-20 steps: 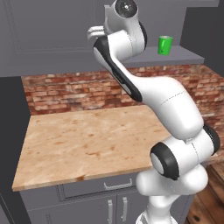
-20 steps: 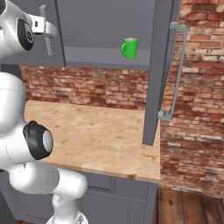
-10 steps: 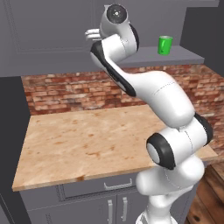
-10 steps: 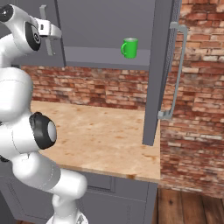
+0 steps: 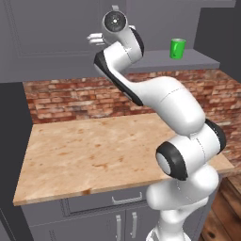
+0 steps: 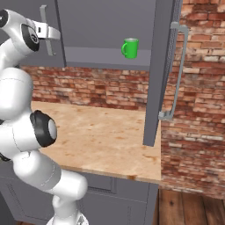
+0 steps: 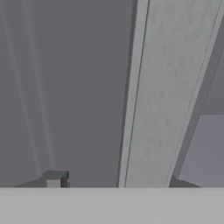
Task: Open the cabinet directly in front. Then move the beer and the mug to the dining counter with the jar on it.
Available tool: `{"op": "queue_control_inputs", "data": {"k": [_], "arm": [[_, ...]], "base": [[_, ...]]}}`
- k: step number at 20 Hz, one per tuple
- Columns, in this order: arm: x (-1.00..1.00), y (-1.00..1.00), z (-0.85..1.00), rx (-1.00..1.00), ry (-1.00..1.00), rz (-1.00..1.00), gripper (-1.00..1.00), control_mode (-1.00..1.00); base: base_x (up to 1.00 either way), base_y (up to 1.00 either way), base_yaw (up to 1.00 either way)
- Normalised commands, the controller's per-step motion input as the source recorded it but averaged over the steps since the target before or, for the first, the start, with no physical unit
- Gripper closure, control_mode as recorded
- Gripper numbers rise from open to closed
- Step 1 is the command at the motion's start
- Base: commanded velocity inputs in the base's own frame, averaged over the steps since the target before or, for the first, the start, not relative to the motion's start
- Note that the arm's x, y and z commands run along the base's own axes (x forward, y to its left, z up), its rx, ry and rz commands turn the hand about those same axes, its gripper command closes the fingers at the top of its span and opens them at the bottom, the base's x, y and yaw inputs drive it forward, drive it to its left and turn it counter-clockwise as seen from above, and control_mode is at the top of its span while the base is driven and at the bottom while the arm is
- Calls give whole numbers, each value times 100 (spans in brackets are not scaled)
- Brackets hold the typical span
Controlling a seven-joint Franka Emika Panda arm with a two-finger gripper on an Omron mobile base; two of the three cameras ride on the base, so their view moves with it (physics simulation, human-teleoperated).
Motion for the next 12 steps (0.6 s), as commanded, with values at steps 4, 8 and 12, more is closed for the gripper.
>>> {"op": "queue_control_inputs", "data": {"k": [4, 8, 12], "arm": [[0, 0, 0, 0, 0, 0, 100, -100], [-14, 0, 0, 0, -1, 0, 100, -100], [-76, 23, 0, 0, -8, 0, 100, -100]], "base": [[0, 0, 0], [0, 0, 0], [0, 0, 0]]}}
